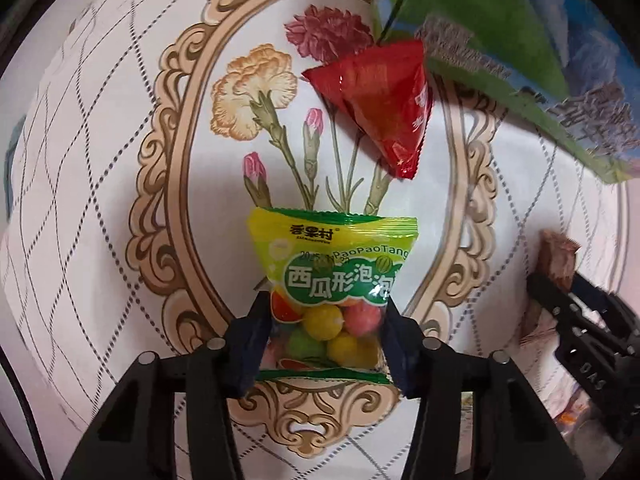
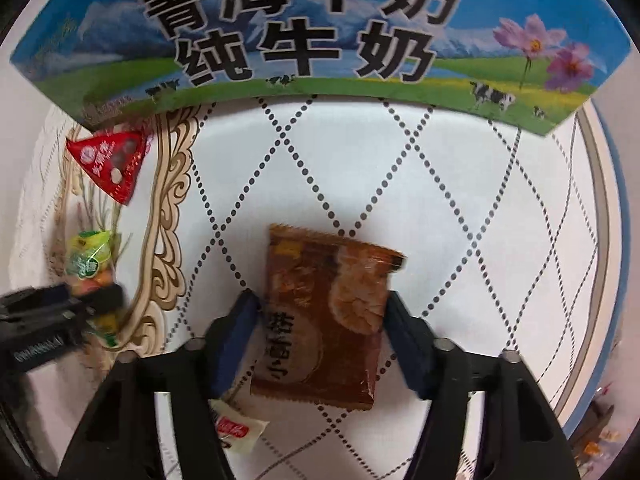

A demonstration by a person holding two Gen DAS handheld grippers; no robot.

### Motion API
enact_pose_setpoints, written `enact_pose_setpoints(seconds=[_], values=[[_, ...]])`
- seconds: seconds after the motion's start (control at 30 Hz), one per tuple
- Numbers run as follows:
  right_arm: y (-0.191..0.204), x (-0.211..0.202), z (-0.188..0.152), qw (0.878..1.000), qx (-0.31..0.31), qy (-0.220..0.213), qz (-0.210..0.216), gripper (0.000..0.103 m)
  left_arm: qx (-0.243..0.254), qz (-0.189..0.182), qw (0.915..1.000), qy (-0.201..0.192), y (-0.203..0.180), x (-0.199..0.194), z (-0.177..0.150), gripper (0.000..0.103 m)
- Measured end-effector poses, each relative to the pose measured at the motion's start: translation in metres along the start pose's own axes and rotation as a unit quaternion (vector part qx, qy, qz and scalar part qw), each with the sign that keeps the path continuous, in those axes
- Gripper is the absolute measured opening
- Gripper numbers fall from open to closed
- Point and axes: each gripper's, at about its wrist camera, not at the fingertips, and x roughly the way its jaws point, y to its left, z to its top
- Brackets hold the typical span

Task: Organize snacks
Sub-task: 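Carry both packs into the box and release them among the others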

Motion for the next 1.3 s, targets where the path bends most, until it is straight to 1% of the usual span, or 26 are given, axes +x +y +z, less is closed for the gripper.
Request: enact_pose_setpoints(seconds=[0.1,0.13,0.17,0.27,0.33,0.43,0.53,0.57,0.63,0.7,0.73,0.8,0.9,1.0,1.03,1.07,1.1,1.17,1.2,1.3], values=[[0.003,-0.007,-0.005,1.000,-0.013,-0.013,0.010,0.059,-0.010,-0.005,0.9999,-0.008,0.000,-0.007,-0.008,0.048],[0.002,-0.011,-0.007,1.000,-0.015,-0.018,0.014,0.059,-0.013,-0.007,0.9998,-0.009,0.008,-0.011,-0.010,0.048],[-0.001,-0.015,-0.009,0.999,-0.014,-0.020,0.020,0.059,-0.016,-0.012,0.9997,-0.010,0.018,-0.012,-0.024,0.048],[-0.009,-0.032,-0.008,0.999,-0.011,-0.026,0.040,0.059,-0.019,-0.029,0.9993,-0.016,0.014,-0.025,-0.039,0.048],[-0.013,-0.045,-0.010,0.998,-0.011,-0.034,0.057,0.059,-0.014,-0.041,0.9987,-0.026,0.002,-0.041,-0.047,0.048],[-0.016,-0.078,-0.004,0.995,-0.012,-0.052,0.079,0.059,-0.002,-0.057,0.9973,-0.047,-0.013,-0.071,-0.054,0.048],[-0.040,-0.113,0.005,0.992,-0.010,-0.075,0.102,0.059,0.010,-0.078,0.9944,-0.070,-0.029,-0.103,-0.050,0.048],[-0.045,-0.119,0.008,0.991,-0.007,-0.080,0.108,0.059,0.016,-0.090,0.9926,-0.080,-0.039,-0.118,-0.048,0.048],[-0.060,-0.146,0.016,0.987,-0.001,-0.100,0.125,0.059,0.027,-0.108,0.9892,-0.095,-0.049,-0.138,-0.034,0.048],[-0.072,-0.168,0.026,0.983,0.006,-0.118,0.137,0.059,0.042,-0.119,0.9861,-0.109,-0.068,-0.153,-0.018,0.048],[-0.077,-0.181,0.031,0.982,0.008,-0.124,0.143,0.059,0.047,-0.124,0.9849,-0.112,-0.080,-0.157,-0.002,0.048],[-0.088,-0.198,0.049,0.978,0.012,-0.140,0.153,0.059,0.051,-0.129,0.9835,-0.116,-0.090,-0.173,0.031,0.048],[-0.101,-0.210,0.085,0.977,0.007,-0.154,0.145,0.059,0.059,-0.120,0.9833,-0.123,-0.093,-0.181,0.059,0.048],[-0.108,-0.202,0.131,0.979,-0.003,-0.153,0.132,0.059,0.068,-0.094,0.9858,-0.121,-0.102,-0.176,0.101,0.048],[-0.110,-0.195,0.148,0.980,-0.004,-0.147,0.132,0.059,0.070,-0.083,0.9870,-0.119,-0.105,-0.172,0.115,0.048],[-0.111,-0.189,0.157,0.981,-0.003,-0.142,0.132,0.059,0.068,-0.075,0.9882,-0.115,-0.106,-0.166,0.129,0.048],[-0.110,-0.181,0.172,0.983,-0.009,-0.132,0.127,0.059,0.067,-0.066,0.9898,-0.107,-0.102,-0.154,0.146,0.048],[-0.109,-0.162,0.199,0.986,-0.011,-0.111,0.124,0.059,0.062,-0.051,0.9924,-0.093,-0.101,-0.140,0.166,0.048],[-0.109,-0.154,0.208,0.987,-0.014,-0.102,0.121,0.059,0.062,-0.041,0.9938,-0.083,-0.100,-0.130,0.180,0.048],[-0.106,-0.132,0.229,0.989,-0.015,-0.076,0.123,0.059,0.057,-0.021,0.9961,-0.064,-0.093,-0.109,0.201,0.048]])
